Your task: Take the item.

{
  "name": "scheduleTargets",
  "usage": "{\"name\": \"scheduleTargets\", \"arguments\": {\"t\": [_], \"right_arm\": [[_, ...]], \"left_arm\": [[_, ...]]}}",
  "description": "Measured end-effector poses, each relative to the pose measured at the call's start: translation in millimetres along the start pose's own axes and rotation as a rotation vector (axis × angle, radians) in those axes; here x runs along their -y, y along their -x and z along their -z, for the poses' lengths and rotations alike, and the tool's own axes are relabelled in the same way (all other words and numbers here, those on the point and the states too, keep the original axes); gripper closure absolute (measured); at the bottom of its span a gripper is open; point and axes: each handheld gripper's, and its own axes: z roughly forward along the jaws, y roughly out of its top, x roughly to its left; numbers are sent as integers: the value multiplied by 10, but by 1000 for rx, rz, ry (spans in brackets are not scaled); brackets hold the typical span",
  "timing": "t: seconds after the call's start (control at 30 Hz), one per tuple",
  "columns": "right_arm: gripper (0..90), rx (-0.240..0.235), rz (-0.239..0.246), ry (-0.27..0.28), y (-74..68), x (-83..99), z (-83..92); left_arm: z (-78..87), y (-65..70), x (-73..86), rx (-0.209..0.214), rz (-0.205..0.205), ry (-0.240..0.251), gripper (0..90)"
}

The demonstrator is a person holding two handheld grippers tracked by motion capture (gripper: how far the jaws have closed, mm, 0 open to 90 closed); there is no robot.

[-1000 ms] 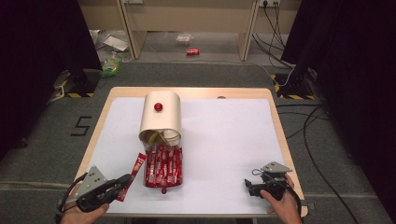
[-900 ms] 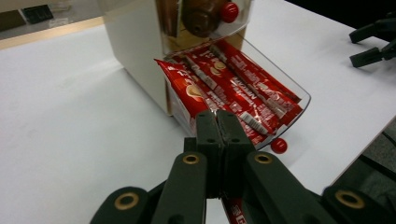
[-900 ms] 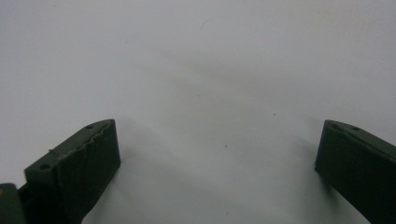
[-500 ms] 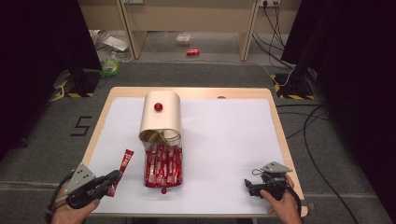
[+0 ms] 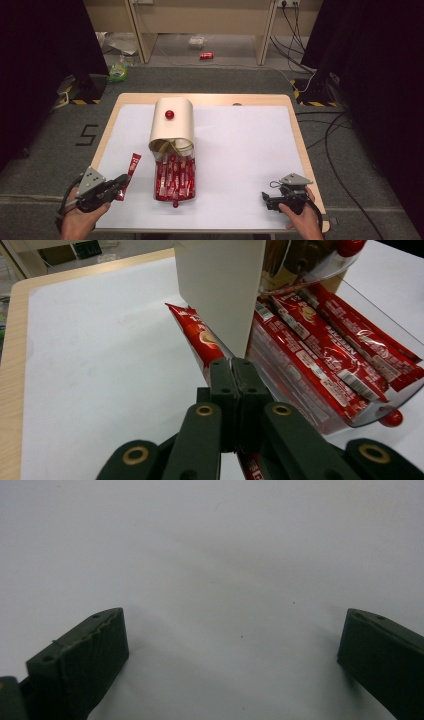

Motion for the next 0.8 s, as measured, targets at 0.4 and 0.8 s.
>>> {"name": "scheduleTargets", "arguments": {"t": [0.4, 0.8], "right_arm": [[3, 0, 0, 0, 0, 0, 0], [3, 0, 0, 0, 0, 0, 0]], "left_arm": [[-142, -70, -35, -21, 7, -1, 882], [-325, -156, -80, -53, 11, -16, 882]]}}
